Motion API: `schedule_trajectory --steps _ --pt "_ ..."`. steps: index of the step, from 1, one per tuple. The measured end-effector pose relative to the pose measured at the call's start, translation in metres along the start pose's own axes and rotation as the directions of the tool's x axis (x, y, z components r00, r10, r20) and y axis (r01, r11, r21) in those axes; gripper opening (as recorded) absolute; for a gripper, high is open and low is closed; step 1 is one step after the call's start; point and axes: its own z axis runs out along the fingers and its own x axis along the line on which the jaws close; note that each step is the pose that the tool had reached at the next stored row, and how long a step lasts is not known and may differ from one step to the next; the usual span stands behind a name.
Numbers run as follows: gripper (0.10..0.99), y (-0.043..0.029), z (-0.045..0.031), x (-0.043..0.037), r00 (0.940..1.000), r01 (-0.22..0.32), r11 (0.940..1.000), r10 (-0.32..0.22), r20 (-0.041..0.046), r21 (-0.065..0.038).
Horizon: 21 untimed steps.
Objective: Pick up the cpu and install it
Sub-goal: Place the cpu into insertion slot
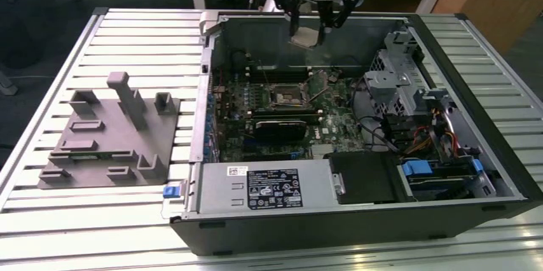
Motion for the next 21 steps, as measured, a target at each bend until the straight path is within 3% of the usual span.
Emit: schedule_trajectory --steps 5,10,15,21 --pt "0.529 0.0 0.001 0.0 0.9963 -0.086 0.9963 0.086 0.0056 0.001" --pt "0.529 -0.0001 0.0018 0.0 0.9844 -0.175 0.9845 0.175 0.0115 0.002" --pt "0.529 -0.0001 0.0025 0.0 0.9652 -0.261 0.9654 0.261 0.0172 0.002" --pt "0.529 0.0 0.0033 0.0002 0.9354 -0.353 0.9357 0.353 0.0235 0.001"
